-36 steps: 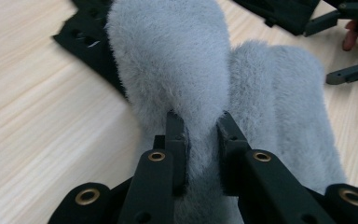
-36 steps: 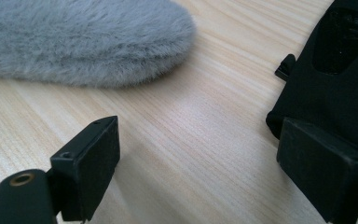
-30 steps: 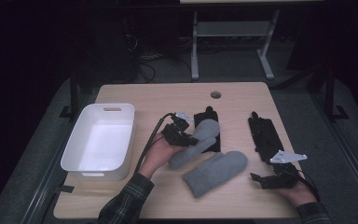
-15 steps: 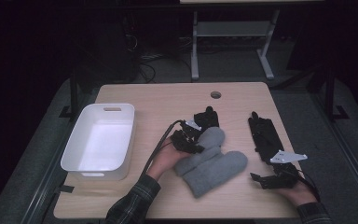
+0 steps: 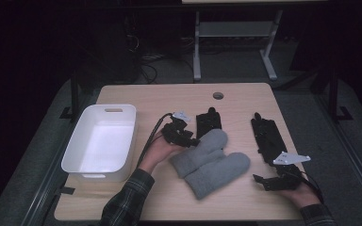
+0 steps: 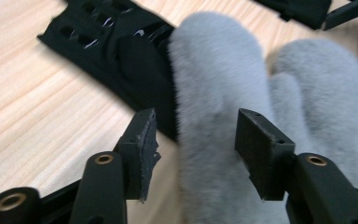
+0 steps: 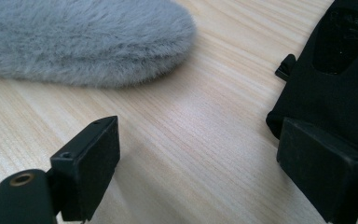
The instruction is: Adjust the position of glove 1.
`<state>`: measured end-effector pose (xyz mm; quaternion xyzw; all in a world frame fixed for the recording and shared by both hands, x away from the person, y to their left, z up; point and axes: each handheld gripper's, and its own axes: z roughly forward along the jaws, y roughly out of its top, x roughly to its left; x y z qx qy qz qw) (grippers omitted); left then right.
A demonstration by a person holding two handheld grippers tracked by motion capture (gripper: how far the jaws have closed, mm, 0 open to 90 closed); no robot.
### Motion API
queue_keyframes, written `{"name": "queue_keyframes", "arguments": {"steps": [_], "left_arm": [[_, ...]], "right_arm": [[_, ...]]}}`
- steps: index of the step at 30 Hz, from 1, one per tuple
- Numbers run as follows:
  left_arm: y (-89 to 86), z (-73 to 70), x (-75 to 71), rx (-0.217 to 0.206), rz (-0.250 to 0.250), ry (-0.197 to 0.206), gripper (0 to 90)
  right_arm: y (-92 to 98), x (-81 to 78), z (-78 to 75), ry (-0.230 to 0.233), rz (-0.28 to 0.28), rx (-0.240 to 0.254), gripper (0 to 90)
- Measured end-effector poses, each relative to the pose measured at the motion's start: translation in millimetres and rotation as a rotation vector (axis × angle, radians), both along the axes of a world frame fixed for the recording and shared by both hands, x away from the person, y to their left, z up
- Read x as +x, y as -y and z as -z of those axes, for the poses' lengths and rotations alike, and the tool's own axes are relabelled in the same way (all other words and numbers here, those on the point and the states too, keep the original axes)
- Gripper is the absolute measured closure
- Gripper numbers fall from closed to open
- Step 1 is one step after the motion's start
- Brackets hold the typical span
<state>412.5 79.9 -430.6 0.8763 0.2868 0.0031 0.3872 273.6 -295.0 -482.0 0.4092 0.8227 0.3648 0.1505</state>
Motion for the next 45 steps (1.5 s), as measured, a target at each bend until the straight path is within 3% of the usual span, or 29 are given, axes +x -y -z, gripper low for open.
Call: {"name": "queue_keyframes", "arguments": {"steps": [3,8,14,17,18,23,26,28,29,33,36,38,39,41,42,45], "left_arm": [[0.9,12.8,4.1,0.012,0.011,-0.042,44.7],[4.8,19.5,1.7,0.019,0.027,-0.053,45.5],[7.0,23.6,2.0,0.014,0.079,-0.089,69.6],[9.0,24.5,0.4,0.03,0.087,-0.089,88.6],[9.4,24.7,0.3,0.034,0.092,-0.092,89.4],[7.0,17.8,-0.7,0.021,0.078,-0.084,89.6],[-2.2,7.9,-1.6,0.003,0.033,-0.052,87.9],[-6.0,6.7,-0.7,-0.01,0.021,-0.071,73.5],[-12.9,5.6,-0.7,-0.031,0.02,-0.088,69.0],[-16.7,4.7,-4.9,-0.032,0.033,-0.107,51.6],[-18.4,3.9,-9.3,-0.011,0.037,-0.098,46.1],[-17.9,9.4,-8.8,0.0,0.044,-0.126,44.1],[-16.7,17.6,-7.3,-0.005,0.052,-0.156,44.2],[-16.0,20.7,-6.9,-0.007,0.057,-0.169,49.1],[-14.1,23.8,-7.4,-0.016,0.075,-0.193,55.8],[-12.4,22.7,-9.4,0.003,0.094,-0.182,75.6]], "right_arm": [[0.0,0.0,0.1,0.0,0.002,0.004,13.1],[0.1,0.0,0.2,0.0,0.002,0.005,13.1],[0.0,0.0,0.2,0.001,0.001,0.003,13.1],[0.0,0.0,0.2,0.0,0.002,0.004,13.1],[0.0,0.0,0.1,0.0,0.002,0.004,13.1],[0.1,-0.1,0.1,-0.002,0.003,0.005,13.1],[0.0,-0.1,0.1,-0.001,0.003,0.005,13.1],[0.1,0.0,0.2,0.0,0.002,0.004,13.1],[0.0,0.0,0.2,0.0,0.002,0.004,13.1],[0.0,0.0,0.0,0.0,0.0,0.0,13.1],[-0.1,0.0,0.1,0.001,-0.001,-0.002,13.1],[-0.2,0.0,0.1,0.001,-0.001,-0.002,13.1],[-0.5,-0.1,0.2,0.002,0.0,-0.001,13.1],[-0.4,-0.1,0.1,0.002,-0.001,-0.003,13.1],[-0.5,-0.2,0.1,0.002,-0.001,-0.003,13.1],[-0.3,-0.1,0.0,0.001,0.0,-0.002,13.1]]}}
